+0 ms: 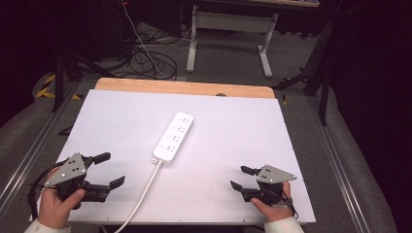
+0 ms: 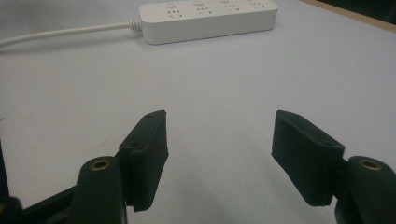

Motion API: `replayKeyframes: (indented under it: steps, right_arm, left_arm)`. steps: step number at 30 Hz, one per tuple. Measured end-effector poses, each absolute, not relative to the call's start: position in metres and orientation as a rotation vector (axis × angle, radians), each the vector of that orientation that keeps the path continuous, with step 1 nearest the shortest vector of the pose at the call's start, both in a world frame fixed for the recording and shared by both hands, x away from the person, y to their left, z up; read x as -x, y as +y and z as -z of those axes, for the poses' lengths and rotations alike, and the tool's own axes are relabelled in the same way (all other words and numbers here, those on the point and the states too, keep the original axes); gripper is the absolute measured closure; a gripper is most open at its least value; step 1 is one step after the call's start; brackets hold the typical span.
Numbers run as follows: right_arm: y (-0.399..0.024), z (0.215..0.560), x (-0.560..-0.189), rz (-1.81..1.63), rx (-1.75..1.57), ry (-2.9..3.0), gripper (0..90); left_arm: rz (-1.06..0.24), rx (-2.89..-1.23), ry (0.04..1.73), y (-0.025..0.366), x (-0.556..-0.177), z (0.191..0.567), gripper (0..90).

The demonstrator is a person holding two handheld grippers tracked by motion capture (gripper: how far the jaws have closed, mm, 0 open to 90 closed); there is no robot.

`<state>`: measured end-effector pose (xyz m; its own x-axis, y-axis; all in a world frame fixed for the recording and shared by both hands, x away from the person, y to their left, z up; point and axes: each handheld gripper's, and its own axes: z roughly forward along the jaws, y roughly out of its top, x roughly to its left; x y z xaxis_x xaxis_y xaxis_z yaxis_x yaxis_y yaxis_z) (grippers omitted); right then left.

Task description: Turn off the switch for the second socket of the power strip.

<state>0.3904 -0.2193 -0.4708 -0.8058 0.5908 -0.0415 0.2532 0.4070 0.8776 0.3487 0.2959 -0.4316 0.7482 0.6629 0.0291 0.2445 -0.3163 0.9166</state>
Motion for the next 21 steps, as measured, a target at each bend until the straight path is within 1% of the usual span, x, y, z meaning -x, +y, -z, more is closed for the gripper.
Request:
replayKeyframes:
  steps: [4,12,16,21]
  right_arm:
    - [-0.219,0.471,-0.39,-1.358,-0.726,2.327,36.5]
    - [-0.219,0.471,-0.39,-1.356,-0.724,2.333,37.6]
    - [-0.219,0.471,-0.391,-1.352,-0.724,2.339,37.6]
    - [-0.218,0.471,-0.391,-1.353,-0.725,2.34,37.7]
  left_arm:
    - [-0.498,-1.922,0.705,0.301,-0.346,0.441,11.5]
    - [-0.421,-1.895,0.768,0.315,-0.341,0.458,11.9]
    - [-0.403,-1.888,0.799,0.323,-0.337,0.468,12.7]
    - [-0.463,-1.928,0.793,0.328,-0.331,0.48,12.5]
